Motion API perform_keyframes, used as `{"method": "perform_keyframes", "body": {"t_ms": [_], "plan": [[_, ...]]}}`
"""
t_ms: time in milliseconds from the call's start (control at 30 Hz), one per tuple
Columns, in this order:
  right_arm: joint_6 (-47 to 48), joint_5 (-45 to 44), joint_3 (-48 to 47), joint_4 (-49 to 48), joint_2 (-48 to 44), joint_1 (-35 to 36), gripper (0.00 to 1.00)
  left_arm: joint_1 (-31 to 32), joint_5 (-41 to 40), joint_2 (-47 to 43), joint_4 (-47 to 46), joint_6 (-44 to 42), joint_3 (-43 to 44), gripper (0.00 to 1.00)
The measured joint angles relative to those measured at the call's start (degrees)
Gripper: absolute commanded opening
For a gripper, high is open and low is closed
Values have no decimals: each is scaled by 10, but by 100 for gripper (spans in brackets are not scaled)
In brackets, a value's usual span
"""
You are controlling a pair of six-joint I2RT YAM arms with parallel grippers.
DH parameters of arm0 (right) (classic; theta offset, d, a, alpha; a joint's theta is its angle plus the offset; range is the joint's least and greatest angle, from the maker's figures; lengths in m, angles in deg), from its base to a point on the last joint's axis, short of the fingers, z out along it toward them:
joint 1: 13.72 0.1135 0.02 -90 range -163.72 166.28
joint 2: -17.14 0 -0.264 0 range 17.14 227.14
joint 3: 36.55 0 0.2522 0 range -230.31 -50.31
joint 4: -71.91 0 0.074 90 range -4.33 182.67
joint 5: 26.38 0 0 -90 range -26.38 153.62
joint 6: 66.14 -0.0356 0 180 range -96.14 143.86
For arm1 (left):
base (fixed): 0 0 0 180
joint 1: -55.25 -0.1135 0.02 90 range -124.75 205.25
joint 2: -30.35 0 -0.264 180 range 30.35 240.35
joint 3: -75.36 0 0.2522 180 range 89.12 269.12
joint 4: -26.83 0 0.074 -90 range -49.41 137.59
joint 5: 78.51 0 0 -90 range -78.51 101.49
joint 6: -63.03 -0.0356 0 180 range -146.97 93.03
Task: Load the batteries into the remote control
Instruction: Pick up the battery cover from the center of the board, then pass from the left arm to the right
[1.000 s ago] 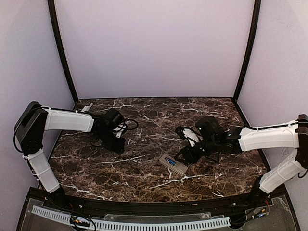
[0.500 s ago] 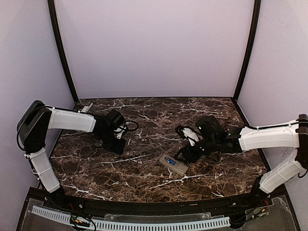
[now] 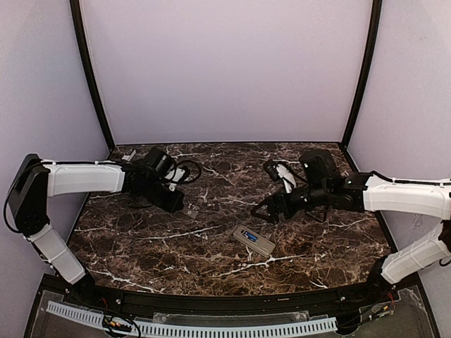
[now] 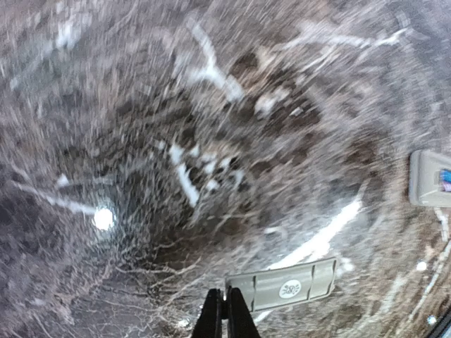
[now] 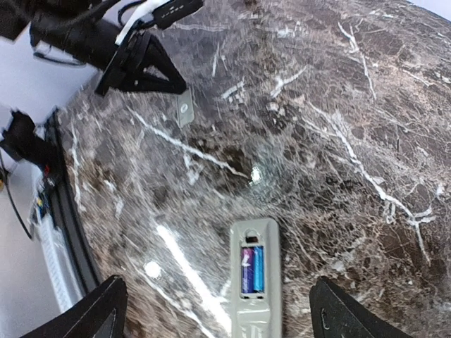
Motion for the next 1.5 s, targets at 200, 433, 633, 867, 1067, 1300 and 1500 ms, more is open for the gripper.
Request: {"method": "perform_keyframes", "body": {"t_ms": [200,433,633,867,1067,1300,1500], "plan": [[-35,81,-16,-31,-40,-17,99,16,63,-165,-149,-67,-62,0],[-100,258,-32,-104,-11,-38,95,86,133,-249,-293,-195,-109,1],[-155,369,-59,-148,10,-38,86,133,175,-288,-324,-306,-109,0],[-263,454,-68,-264,47,-38,80,173,189,-306,-334,-388,-101,0],[-378,490,-51,-407,86,-34,72,200,186,-306,-350,-423,-101,0],[-420,505,-54,-471,117,-9,61,216,184,-293,-372,-438,-101,0],[-436,516,-63,-509,139,7,53,222,181,-281,-381,-445,-101,0]]}}
